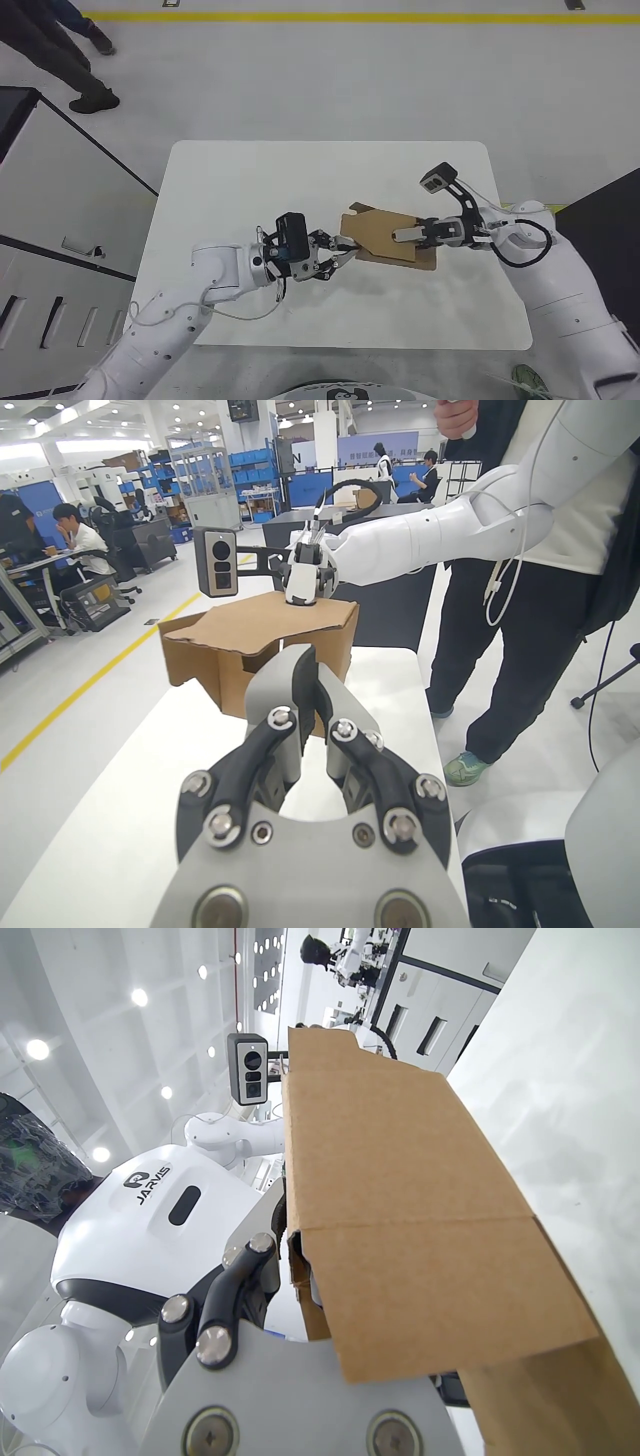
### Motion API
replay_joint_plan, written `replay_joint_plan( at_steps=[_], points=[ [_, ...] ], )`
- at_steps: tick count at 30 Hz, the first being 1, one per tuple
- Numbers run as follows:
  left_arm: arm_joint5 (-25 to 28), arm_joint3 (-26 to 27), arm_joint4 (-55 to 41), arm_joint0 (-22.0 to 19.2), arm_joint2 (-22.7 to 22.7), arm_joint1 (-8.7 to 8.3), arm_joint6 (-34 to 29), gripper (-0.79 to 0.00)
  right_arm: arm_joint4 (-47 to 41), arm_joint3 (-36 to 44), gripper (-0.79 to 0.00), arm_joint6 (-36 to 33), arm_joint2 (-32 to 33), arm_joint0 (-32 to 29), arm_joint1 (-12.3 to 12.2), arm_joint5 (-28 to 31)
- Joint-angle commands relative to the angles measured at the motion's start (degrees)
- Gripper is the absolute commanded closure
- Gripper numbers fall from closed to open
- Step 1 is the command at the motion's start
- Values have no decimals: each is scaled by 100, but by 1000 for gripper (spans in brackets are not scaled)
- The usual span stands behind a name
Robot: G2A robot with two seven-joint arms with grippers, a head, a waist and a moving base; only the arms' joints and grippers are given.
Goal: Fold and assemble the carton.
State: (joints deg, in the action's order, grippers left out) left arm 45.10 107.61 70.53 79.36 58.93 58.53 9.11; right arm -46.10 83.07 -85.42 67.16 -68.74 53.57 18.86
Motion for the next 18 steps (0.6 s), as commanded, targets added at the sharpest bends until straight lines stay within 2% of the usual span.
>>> replay_joint_plan(
  at_steps=[1, 18],
  points=[
    [-22, -17, -8, -14, 11, 4, 9, 0, 1, -25, 0, -2, 3, 1, 5, -2],
    [65, -178, -79, -198, -188, 77, 16, 0, -7, -151, 0, -24, -23, 41, 67, -23]
  ],
)
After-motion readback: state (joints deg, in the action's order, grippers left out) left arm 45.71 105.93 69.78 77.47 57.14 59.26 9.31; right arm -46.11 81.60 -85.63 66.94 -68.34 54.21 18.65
